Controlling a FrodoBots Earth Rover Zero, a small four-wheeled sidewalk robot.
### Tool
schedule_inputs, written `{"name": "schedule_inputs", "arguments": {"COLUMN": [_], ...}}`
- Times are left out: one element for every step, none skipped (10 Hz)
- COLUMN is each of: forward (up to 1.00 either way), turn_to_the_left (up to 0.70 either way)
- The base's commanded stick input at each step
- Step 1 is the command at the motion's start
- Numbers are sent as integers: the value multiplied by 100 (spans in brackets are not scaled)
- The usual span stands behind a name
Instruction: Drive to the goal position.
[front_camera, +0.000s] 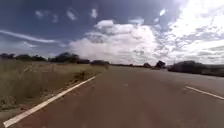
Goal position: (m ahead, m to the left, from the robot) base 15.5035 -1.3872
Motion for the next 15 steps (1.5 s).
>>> {"name": "schedule_inputs", "arguments": {"forward": [100, 100, 100, 100, 100, 100, 100, 100, 100, 100, 100, 100, 100, 100, 100], "turn_to_the_left": [0, 0, 0, 0, 0, 0, 0, 0, 0, 0, 0, 0, 0, 0, 0]}}
